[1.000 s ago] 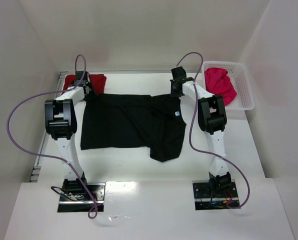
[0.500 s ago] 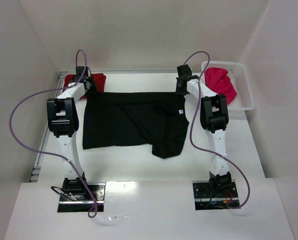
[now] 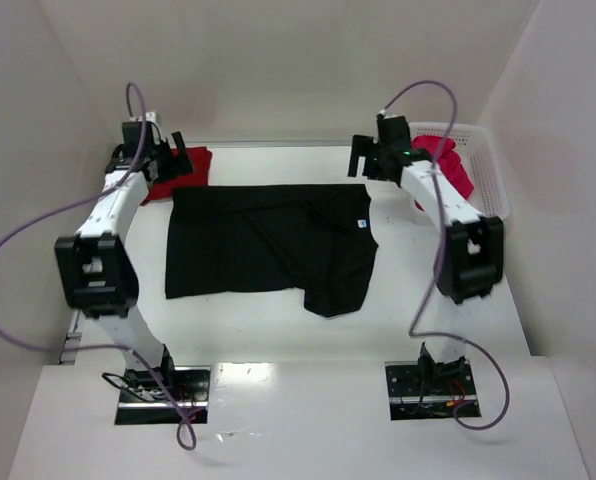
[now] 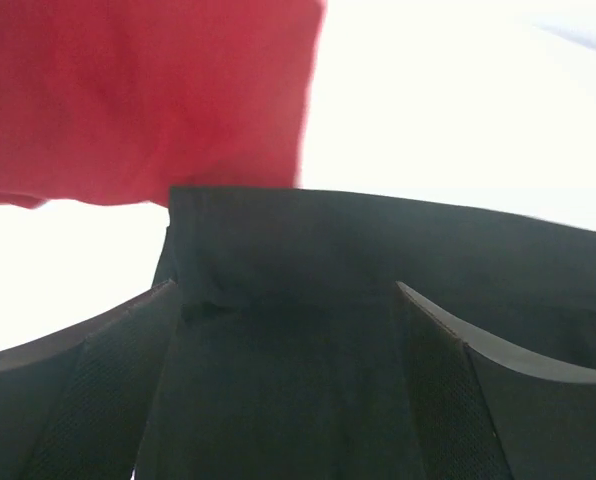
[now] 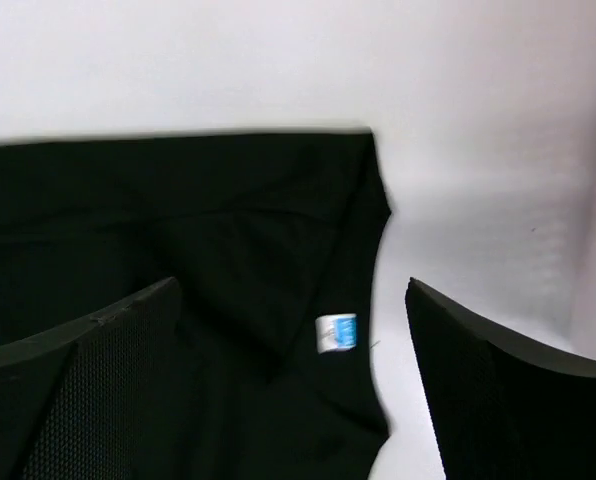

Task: Fold and stack the t-shirts
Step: Fold the flattened tshirt in 1/3 of the way, then grap the side of the flattened tshirt closest away from the robot with both arms, then fold the other side of the tshirt into a rectangle

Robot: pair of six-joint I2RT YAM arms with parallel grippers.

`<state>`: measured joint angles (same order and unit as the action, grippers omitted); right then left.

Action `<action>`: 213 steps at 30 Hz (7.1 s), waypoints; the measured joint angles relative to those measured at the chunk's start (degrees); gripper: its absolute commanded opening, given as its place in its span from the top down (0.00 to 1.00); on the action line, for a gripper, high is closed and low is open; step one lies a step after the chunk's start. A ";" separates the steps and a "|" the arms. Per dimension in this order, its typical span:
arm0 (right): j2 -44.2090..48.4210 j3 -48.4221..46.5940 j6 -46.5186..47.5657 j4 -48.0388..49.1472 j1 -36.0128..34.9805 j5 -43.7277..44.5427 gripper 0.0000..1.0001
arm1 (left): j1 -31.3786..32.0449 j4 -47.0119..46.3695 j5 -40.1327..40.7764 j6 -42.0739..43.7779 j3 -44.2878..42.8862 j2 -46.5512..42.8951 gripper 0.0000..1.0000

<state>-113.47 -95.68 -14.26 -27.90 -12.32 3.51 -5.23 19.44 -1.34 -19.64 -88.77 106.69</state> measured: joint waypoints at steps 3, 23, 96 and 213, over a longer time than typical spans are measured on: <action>14.14 5.84 -0.37 1.79 0.00 -1.92 0.00 | 0.00 0.26 -2.75 -0.66 3.67 -12.02 0.01; 40.48 38.56 -16.50 -14.84 -12.35 -7.52 0.03 | 4.04 19.82 -3.39 -15.98 34.64 -39.89 0.01; 37.35 45.79 -32.22 -23.10 -21.94 -5.66 0.01 | 1.18 13.38 15.37 -40.17 48.76 -28.50 0.91; 17.33 26.05 -26.14 -1.92 -8.20 2.86 0.96 | -1.33 4.20 10.43 -19.30 12.55 -0.87 1.00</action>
<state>-96.14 -69.63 -40.40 -29.82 -20.51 6.37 -6.57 23.64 9.08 -38.94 -76.23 105.82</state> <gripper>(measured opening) 0.021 0.003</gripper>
